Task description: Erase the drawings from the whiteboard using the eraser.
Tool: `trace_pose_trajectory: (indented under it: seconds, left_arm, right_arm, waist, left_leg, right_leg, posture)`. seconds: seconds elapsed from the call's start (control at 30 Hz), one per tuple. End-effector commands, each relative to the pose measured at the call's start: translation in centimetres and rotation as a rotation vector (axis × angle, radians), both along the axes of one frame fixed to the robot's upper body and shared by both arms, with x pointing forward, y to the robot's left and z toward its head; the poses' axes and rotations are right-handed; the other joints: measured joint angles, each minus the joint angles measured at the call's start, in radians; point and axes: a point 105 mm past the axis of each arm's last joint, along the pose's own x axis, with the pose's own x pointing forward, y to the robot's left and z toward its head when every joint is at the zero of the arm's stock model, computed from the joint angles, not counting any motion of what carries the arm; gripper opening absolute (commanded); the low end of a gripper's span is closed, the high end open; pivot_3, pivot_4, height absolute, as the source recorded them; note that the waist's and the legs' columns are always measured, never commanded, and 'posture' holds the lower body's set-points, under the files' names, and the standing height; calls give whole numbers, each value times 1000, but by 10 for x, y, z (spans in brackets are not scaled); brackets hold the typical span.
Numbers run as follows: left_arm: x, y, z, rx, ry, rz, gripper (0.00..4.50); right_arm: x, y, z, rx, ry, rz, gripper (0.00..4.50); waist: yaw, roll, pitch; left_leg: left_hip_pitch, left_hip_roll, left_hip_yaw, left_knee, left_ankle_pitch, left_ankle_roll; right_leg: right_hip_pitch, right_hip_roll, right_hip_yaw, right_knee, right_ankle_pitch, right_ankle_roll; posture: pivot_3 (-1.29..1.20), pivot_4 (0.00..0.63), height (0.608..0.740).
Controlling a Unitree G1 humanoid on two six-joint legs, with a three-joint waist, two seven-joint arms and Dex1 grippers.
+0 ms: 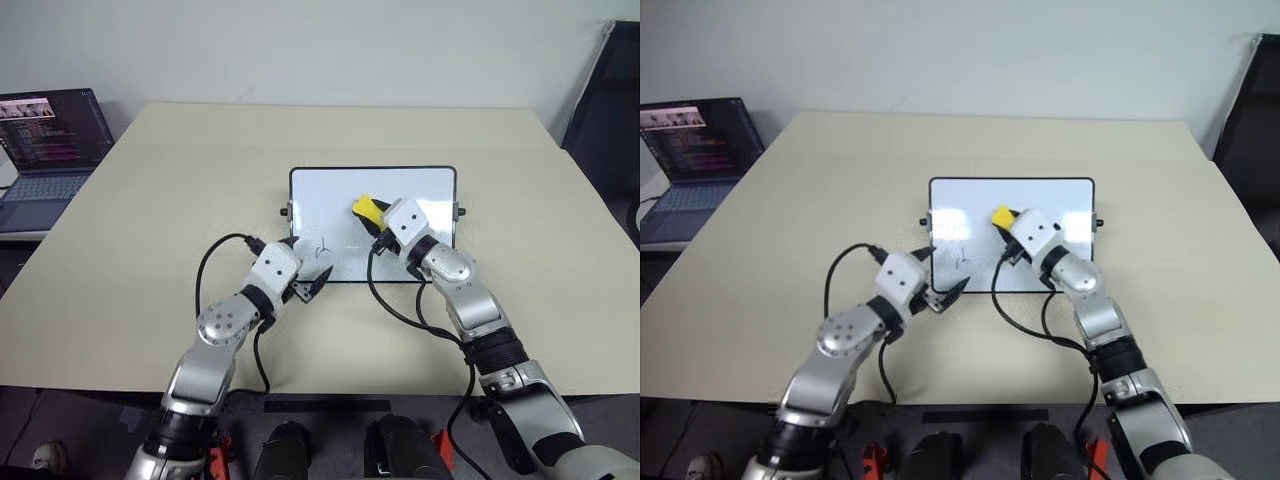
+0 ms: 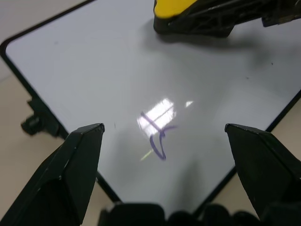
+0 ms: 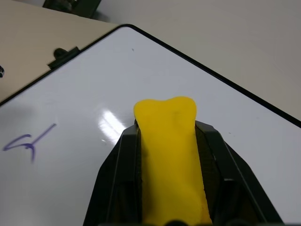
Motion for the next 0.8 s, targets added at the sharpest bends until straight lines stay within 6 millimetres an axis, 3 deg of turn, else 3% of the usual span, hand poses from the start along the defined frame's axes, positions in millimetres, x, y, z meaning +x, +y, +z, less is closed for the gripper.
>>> trace_pose_trajectory:
  seconds: [0.03,0.37,0.57,0.73,0.8]
  left_arm:
    - [-8,7,10,-23,-36,50,4500]
    - [-20,19,-15,-96,56,148,4500]
    - [-23,12,-19,-105,69,123,4500]
    - [-21,12,-14,-94,45,94,4500]
    - [-19,13,-13,-70,31,83,4500]
  right_arm:
    - [-13,13,20,29,-59,71,1175]
    - [-17,51,15,6,-41,152,1175]
    - [-4,66,-10,-87,0,100,1175]
    - [6,64,-22,-154,17,53,1175]
    - [5,62,-43,-223,82,59,1175]
  waist:
    - [0,0,0]
    - [-1,0,0]
    - [0,0,0]
    - [0,0,0]
    - [0,0,0]
  left_leg:
    - [0,0,0,0,0,0]
    - [1,0,1,0,0,0]
    - [1,0,1,1,0,0]
    - [1,0,1,0,0,0]
    - [2,-1,1,1,0,0]
  right_leg:
    - [0,0,0,0,0,0]
    - [0,0,-1,0,0,0]
    - [0,0,-1,0,0,-1]
    - [0,0,-1,0,-1,-1]
    - [0,0,-1,1,-1,-1]
  posture:
    - [0,150,740]
    - [0,150,740]
    - [0,150,740]
    - [0,150,740]
    - [0,150,740]
